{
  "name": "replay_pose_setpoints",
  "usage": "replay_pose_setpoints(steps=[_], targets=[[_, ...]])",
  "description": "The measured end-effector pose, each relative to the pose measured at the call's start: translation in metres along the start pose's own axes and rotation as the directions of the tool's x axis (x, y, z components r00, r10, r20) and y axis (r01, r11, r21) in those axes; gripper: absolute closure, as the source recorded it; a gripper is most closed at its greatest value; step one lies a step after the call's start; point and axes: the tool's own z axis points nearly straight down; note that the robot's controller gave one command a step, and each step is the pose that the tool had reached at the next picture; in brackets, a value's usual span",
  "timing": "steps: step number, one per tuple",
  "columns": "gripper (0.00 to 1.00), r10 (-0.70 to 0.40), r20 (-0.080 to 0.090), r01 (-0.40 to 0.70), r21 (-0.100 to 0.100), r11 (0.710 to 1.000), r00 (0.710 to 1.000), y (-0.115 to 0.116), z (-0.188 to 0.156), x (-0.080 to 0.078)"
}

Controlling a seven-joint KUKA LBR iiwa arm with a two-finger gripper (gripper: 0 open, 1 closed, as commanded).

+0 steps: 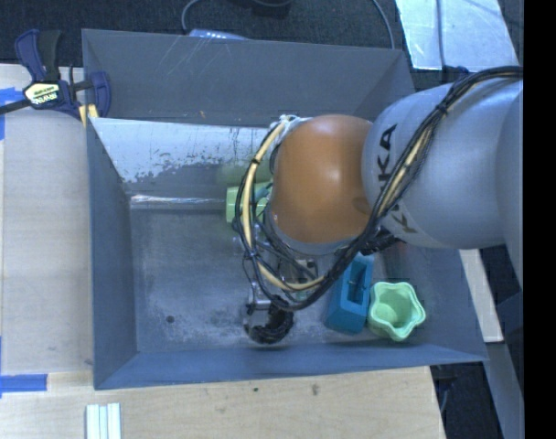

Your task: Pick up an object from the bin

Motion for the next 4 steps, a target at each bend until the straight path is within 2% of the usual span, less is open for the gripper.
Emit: replay_pose_setpoints(steps=[1,2,3,4], targets=[[0.00,0.002,0.008,-0.002,-0.001,1.000,1.000,-0.001,-0.005,-0.002],[0.00,0.048,0.008,-0.048,-0.003,0.999,0.999,-0.022,0.020,0.003],[0.00,0.071,0.012,-0.071,-0.003,0.998,0.997,-0.046,0.080,-0.001],[1.00,0.101,0.003,-0.101,-0.004,0.995,0.995,-0.072,0.088,-0.001]])
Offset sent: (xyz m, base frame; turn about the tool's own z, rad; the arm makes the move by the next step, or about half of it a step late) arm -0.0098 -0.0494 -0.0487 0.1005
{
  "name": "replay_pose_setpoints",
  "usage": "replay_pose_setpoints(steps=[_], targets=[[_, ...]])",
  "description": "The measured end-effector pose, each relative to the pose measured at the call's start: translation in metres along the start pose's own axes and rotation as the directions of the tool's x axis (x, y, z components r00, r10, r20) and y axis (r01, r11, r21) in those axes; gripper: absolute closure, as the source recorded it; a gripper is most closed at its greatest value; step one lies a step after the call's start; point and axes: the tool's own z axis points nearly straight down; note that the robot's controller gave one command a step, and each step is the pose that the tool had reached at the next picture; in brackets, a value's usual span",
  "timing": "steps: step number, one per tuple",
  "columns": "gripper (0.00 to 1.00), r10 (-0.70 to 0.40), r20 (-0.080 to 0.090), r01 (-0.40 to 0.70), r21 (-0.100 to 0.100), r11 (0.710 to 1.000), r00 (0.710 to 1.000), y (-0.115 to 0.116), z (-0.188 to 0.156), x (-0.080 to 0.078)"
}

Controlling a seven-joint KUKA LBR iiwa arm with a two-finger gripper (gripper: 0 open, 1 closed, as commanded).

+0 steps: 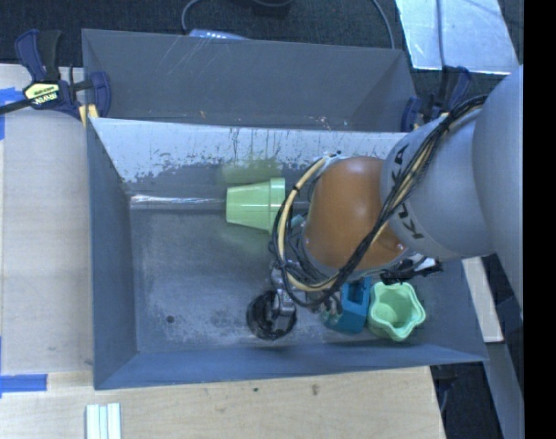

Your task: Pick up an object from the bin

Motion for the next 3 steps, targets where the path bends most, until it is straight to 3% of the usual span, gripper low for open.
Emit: replay_pose_setpoints(steps=[2,3], targets=[[1.00,0.000,0.000,0.000,0.000,1.000,1.000,0.000,0.000,0.000],[1.00,0.010,0.002,-0.010,0.000,1.000,1.000,-0.010,-0.104,0.006]])
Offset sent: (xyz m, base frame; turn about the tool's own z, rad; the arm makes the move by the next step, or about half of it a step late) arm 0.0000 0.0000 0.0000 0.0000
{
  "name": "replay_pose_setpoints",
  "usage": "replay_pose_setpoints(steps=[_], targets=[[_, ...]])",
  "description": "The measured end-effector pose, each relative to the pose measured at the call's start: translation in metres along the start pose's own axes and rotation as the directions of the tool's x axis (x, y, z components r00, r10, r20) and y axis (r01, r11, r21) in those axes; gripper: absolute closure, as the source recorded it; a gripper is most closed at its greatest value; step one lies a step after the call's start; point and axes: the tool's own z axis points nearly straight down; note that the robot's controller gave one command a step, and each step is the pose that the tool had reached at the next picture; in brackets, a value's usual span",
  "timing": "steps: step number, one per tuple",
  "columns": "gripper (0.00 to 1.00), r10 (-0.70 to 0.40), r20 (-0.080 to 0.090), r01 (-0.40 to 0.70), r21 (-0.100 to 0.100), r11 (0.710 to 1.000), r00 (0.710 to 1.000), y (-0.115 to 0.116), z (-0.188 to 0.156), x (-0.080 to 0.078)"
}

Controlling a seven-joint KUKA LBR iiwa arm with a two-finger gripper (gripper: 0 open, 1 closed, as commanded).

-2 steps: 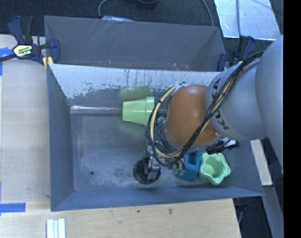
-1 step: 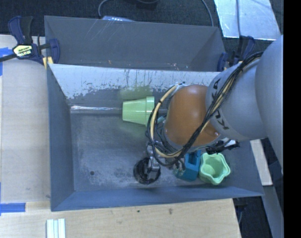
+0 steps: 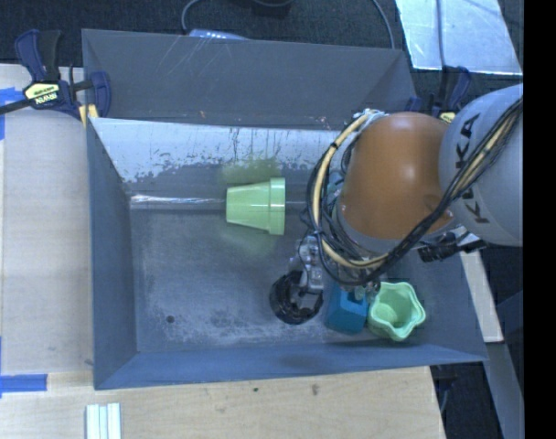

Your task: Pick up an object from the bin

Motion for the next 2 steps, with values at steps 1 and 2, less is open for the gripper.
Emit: replay_pose_setpoints(steps=[1,2], targets=[[1.00,0.000,0.000,0.000,0.000,1.000,1.000,0.000,0.000,0.000],[1.00,0.005,-0.005,-0.005,0.001,1.000,1.000,0.003,-0.051,0.000]])
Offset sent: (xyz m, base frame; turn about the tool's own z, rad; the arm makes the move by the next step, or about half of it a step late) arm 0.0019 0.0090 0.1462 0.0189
